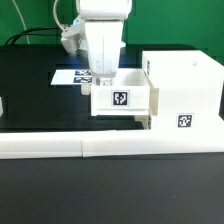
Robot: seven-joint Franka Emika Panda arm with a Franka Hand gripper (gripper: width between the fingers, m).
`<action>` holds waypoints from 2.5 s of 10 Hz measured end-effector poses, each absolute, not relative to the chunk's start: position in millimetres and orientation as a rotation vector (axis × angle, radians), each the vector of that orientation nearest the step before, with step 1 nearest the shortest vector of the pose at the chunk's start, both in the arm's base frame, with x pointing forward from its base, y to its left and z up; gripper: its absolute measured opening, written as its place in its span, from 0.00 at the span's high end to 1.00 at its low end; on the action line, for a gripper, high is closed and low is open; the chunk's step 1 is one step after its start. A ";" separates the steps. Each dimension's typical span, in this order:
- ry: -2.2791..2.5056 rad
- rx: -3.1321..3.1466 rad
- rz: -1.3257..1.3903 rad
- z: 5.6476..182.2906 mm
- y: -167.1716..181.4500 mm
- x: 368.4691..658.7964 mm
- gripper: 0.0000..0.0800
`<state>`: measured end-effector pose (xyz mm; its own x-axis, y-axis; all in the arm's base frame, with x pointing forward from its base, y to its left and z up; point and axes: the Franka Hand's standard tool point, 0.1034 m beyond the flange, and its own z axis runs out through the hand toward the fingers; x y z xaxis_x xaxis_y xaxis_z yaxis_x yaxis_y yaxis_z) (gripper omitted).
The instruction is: Assemble drawer
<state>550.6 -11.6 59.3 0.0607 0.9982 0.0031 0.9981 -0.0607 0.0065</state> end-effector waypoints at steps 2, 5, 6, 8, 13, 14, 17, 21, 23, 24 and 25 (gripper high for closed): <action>2.159 2.291 -0.007 58.2 -11.1 547.8 0.95; 2.159 2.293 -0.009 57.3 -11.7 546.6 0.95; 2.158 2.294 -0.009 57.2 -12.0 546.4 0.95; 2.165 2.288 -0.007 57.6 -8.0 547.0 0.95; 2.170 2.290 -0.013 55.8 -7.2 549.1 0.95; 2.170 2.290 -0.013 55.8 -7.2 549.1 0.95; 2.188 2.273 -0.012 56.1 -1.0 549.2 0.95; 2.200 2.261 -0.012 55.7 -1.2 549.1 0.95; 2.199 2.263 -0.012 55.6 -1.7 549.1 0.95; 2.199 2.263 -0.012 55.6 -1.7 549.1 0.95; 2.202 2.260 -0.012 55.5 -1.3 548.9 0.95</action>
Offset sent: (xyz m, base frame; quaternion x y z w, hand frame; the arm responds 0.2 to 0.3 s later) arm 0.0000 0.0000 0.0000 0.0000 0.0000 0.0000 1.0000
